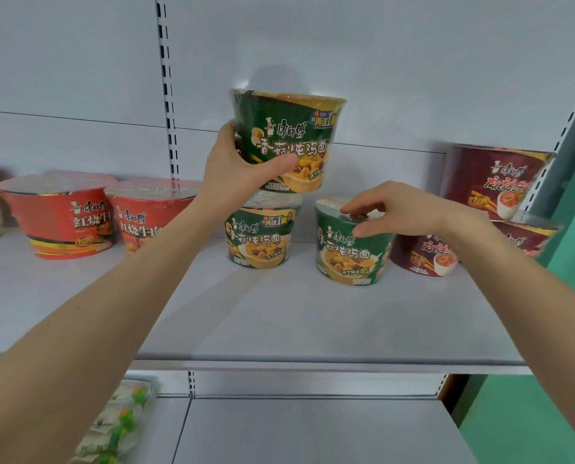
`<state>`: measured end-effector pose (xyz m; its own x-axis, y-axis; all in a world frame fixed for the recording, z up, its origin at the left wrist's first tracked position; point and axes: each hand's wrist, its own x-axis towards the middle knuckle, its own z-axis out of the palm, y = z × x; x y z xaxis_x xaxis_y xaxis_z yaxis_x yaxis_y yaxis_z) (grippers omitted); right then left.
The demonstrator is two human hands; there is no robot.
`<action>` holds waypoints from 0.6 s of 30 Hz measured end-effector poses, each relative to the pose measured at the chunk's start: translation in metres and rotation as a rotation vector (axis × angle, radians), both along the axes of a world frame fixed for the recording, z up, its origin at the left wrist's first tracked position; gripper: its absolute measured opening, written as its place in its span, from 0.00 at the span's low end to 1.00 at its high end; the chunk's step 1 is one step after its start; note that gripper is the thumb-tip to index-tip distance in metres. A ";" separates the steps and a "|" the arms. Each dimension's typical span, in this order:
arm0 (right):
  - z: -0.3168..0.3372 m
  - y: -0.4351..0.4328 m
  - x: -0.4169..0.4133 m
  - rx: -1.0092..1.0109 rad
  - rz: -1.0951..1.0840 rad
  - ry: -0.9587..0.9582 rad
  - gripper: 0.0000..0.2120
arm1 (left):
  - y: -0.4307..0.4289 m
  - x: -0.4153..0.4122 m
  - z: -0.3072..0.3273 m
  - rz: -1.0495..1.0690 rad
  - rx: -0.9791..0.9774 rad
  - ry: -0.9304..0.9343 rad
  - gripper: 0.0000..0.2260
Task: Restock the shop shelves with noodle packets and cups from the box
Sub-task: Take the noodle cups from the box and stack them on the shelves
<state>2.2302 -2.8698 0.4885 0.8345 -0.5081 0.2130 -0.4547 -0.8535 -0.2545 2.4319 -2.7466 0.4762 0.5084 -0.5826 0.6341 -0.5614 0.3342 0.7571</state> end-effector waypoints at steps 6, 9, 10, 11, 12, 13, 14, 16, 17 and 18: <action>-0.003 -0.008 -0.002 -0.025 0.012 0.005 0.16 | 0.000 -0.001 0.001 0.001 -0.001 -0.001 0.35; -0.008 -0.014 0.001 -0.057 0.022 -0.003 0.17 | -0.002 -0.001 0.002 0.010 -0.004 -0.007 0.33; -0.010 -0.017 0.002 -0.064 0.025 -0.009 0.17 | -0.002 -0.001 0.002 0.014 -0.006 -0.008 0.33; -0.011 -0.019 0.003 -0.066 0.026 -0.017 0.16 | -0.003 -0.001 0.002 0.017 -0.008 -0.009 0.33; -0.013 -0.021 0.005 -0.063 0.023 -0.025 0.16 | -0.003 -0.001 0.002 0.019 -0.009 -0.010 0.33; -0.014 -0.023 0.006 -0.058 0.021 -0.030 0.16 | -0.004 -0.001 0.002 0.019 -0.009 -0.011 0.33; -0.015 -0.024 0.007 -0.053 0.018 -0.035 0.16 | -0.005 -0.001 0.001 0.018 -0.008 -0.013 0.33; -0.016 -0.026 0.009 -0.050 0.015 -0.036 0.16 | -0.005 -0.001 0.001 0.016 -0.008 -0.017 0.33; -0.016 -0.027 0.010 -0.050 0.013 -0.035 0.16 | -0.006 -0.002 0.000 0.016 -0.009 -0.018 0.33; -0.017 -0.028 0.010 -0.046 0.012 -0.038 0.16 | -0.007 -0.002 0.000 0.012 -0.010 -0.017 0.33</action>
<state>2.2403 -2.8977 0.4719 0.8313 -0.4869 0.2681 -0.4350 -0.8702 -0.2315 2.4303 -2.7532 0.4765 0.5048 -0.5696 0.6487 -0.5781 0.3349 0.7440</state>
